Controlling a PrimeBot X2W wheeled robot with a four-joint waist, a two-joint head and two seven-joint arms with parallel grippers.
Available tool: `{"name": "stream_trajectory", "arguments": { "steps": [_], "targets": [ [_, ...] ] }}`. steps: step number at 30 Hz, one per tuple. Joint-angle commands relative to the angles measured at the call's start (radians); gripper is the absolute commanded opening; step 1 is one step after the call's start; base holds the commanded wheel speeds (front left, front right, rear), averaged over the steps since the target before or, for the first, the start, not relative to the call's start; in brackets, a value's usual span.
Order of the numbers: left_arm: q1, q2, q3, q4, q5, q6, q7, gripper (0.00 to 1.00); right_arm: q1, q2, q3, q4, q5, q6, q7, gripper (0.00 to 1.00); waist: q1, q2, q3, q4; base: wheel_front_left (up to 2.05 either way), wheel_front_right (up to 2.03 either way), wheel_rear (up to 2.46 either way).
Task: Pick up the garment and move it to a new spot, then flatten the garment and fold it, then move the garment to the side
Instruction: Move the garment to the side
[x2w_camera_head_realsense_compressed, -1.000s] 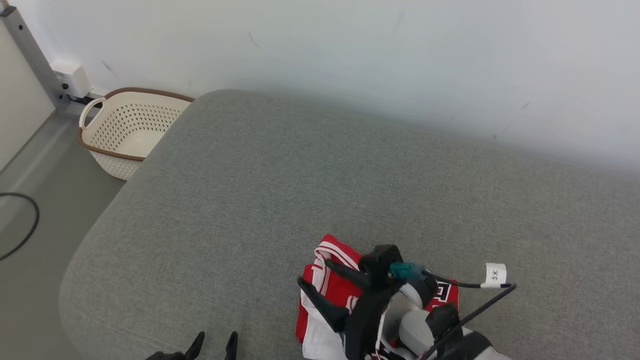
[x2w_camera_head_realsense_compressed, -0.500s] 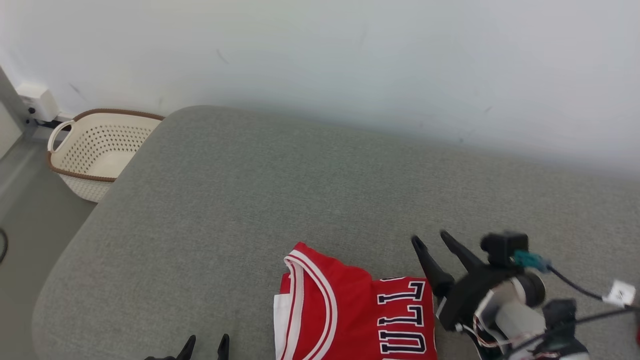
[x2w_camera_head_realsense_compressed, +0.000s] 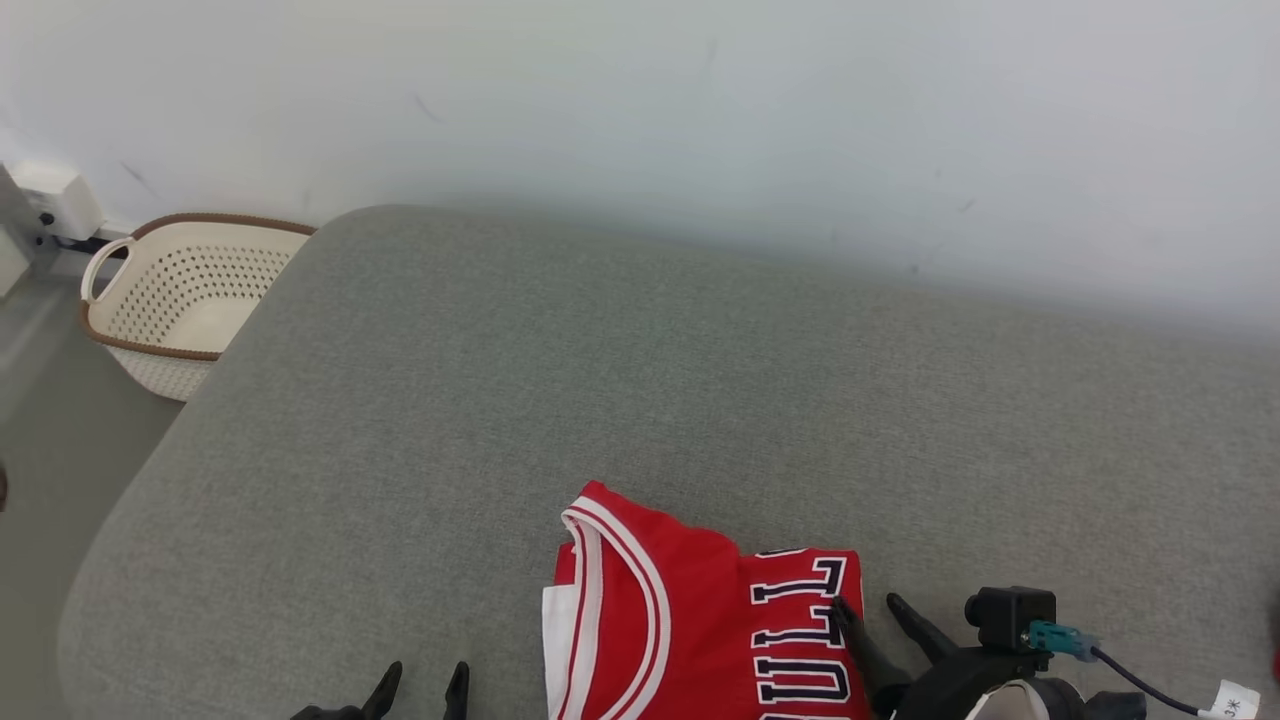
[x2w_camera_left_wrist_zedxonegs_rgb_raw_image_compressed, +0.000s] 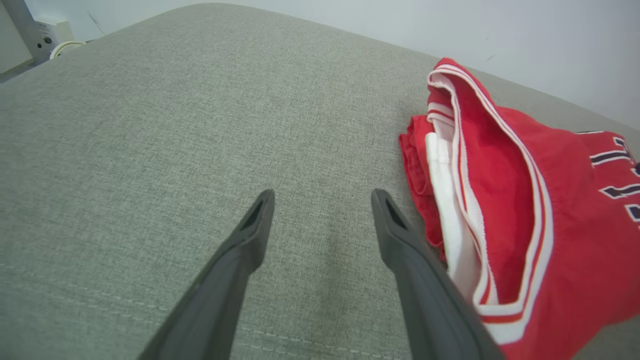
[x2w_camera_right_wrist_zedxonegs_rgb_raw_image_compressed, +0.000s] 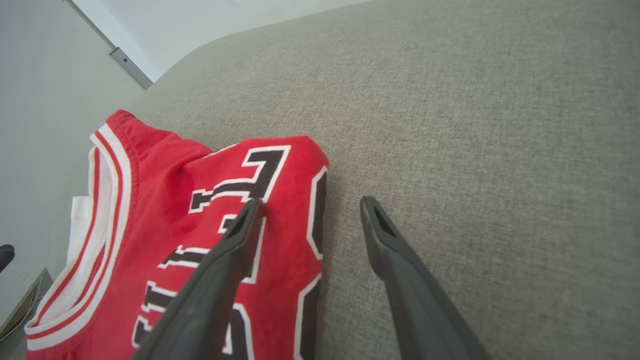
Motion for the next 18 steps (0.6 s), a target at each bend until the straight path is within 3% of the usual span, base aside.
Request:
{"name": "stream_trajectory", "arguments": {
  "steps": [1,8,9,10,18],
  "targets": [
    [-0.007,0.001,-0.001,-0.002,0.008,-0.003,-0.001,1.00,0.003,0.004,0.006,0.006,0.004,-0.001,-0.004,1.00,0.0000,0.0000,0.005,0.013,0.00,0.00,0.00],
    [-0.014,0.001,-0.007,-0.007,0.015,-0.006,-0.001,1.00,-0.024,0.039,0.040,0.075,0.054,-0.001,-0.004,1.00,0.0000,0.0000,0.013,0.056,0.00,0.00,0.00],
    [-0.014,0.001,-0.009,-0.008,0.015,-0.006,-0.001,1.00,-0.027,0.044,0.045,0.084,0.062,-0.001,-0.004,0.95,0.0000,0.0000,0.015,0.062,0.00,0.00,0.00],
    [-0.012,0.001,-0.009,-0.011,0.016,-0.007,-0.001,1.00,-0.037,0.046,0.055,0.100,0.059,-0.001,-0.004,0.00,0.0000,0.0000,0.017,0.069,0.00,0.00,0.00],
    [-0.001,0.001,0.005,-0.030,0.027,-0.003,-0.001,1.00,-0.051,0.019,-0.031,0.126,0.012,-0.001,-0.005,0.00,0.0000,0.0000,0.007,0.048,0.00,0.00,0.00]
  ]
}}
